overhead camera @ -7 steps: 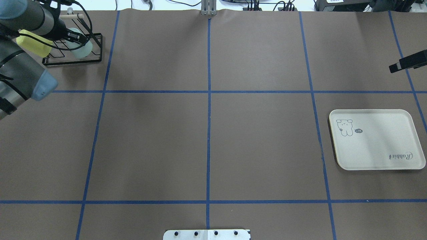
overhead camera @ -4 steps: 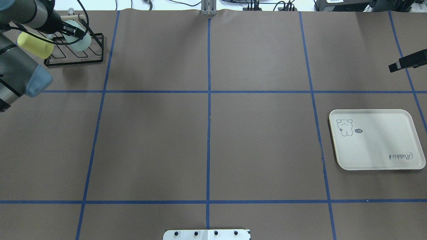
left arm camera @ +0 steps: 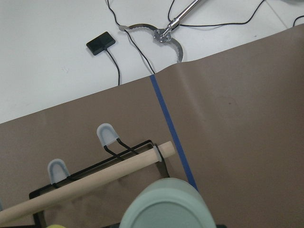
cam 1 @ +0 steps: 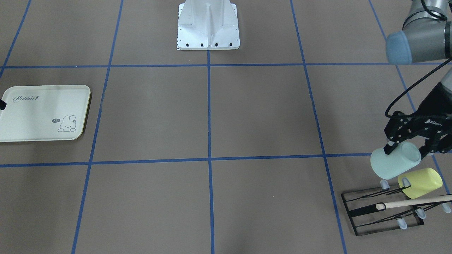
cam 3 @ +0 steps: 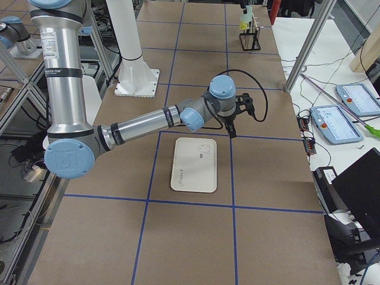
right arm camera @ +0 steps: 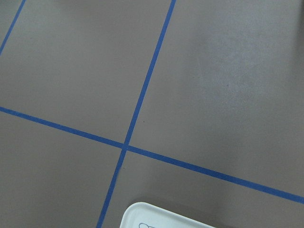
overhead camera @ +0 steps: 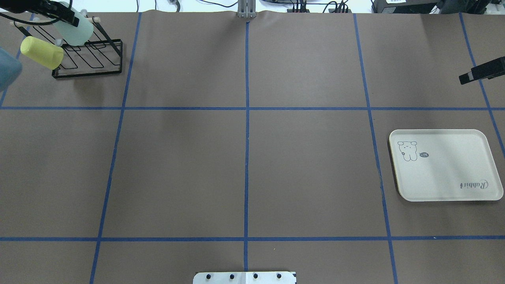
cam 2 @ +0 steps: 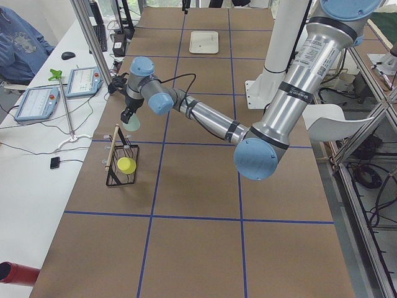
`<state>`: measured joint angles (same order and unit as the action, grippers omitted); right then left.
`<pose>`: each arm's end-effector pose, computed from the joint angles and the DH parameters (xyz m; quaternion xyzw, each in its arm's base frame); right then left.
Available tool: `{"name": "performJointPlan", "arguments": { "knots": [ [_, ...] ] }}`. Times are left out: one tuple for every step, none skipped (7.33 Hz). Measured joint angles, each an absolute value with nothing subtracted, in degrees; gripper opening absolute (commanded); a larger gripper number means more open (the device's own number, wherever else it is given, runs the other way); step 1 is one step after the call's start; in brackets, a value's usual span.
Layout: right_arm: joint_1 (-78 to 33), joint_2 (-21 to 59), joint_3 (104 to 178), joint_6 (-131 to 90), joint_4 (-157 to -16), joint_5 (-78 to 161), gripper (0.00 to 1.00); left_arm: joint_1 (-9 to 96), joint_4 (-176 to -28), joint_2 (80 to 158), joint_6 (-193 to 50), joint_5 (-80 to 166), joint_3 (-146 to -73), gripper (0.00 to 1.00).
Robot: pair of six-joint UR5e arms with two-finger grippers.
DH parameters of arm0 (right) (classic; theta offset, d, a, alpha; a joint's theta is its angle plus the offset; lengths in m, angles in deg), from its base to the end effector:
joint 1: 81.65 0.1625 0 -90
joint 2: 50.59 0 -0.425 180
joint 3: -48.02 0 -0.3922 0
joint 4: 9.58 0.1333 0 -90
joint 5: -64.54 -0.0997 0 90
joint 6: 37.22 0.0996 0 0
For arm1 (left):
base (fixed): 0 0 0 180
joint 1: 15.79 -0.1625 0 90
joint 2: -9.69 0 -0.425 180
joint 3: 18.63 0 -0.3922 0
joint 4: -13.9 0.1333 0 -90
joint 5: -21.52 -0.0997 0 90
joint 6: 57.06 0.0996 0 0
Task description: Left arm grabs green cup and hands to right arm on tray
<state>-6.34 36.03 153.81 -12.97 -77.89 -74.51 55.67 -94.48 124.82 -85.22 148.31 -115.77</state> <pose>-0.0741 -0.5116 0.4421 0.1698 -0.4726 -0.0733 0.8617 0.1327 -0.6274 0.3114 0.2596 0.4228 0.0626 0.8660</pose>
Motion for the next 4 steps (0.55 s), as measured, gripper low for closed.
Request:
{"name": "performJointPlan", "arguments": {
  "knots": [
    [-6.59, 36.00, 153.68, -12.23, -76.21, -74.53, 1.00, 56.65, -93.15, 124.29, -86.99, 150.46, -118.99, 0.09],
    [-7.43, 35.96, 153.50, -9.99, -73.56, -74.53, 1.00, 56.73, -93.09, 123.89, -91.10, 151.39, -121.27, 0.09],
    [-8.66, 35.90, 153.35, -6.49, -70.11, -74.44, 1.00, 56.29, -94.31, 123.87, -96.47, 151.80, -122.96, 0.10],
    [-9.57, 35.77, 153.21, -2.26, -65.78, -74.33, 1.00, 55.08, -97.09, 123.93, -102.59, 152.00, -124.21, 0.09]
  ]
}}
